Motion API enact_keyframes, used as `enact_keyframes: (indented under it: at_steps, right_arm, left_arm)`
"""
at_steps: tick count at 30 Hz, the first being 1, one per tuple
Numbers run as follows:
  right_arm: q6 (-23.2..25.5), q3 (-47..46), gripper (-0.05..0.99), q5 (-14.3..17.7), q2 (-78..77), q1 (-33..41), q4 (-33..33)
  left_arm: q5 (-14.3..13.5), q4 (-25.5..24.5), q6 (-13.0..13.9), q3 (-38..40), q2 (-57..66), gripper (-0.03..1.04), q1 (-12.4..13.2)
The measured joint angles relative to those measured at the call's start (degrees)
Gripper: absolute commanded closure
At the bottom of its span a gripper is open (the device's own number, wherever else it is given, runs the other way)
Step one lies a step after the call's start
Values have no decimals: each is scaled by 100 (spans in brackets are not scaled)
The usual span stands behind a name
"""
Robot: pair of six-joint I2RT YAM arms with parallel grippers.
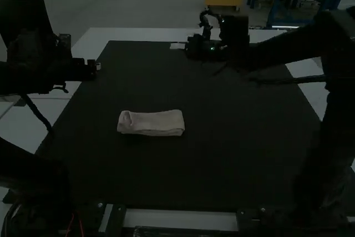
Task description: Fold the towel.
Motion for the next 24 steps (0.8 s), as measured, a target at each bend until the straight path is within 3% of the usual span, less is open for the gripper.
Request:
enact_keyframes:
  at_steps: [5,7,17,24]
  right_arm:
    - [-2,-42,95,177,-1567,-654,-328]
    - [0,-157,95,260,-2262,-894,-348]
    - [-4,-1375,72,769,-6107,-2717,-754]
    - [-4,-1932,59,848,-8898,-3613,-1427]
  left_arm:
    - [-26,-2,-361,597,-144,4,-931]
    - [-46,-9,-490,732,-356,4,-1182]
    - [-155,-337,-802,686,-2551,4,-1161]
    - [-179,-525,-964,168,-4535,4,-1158]
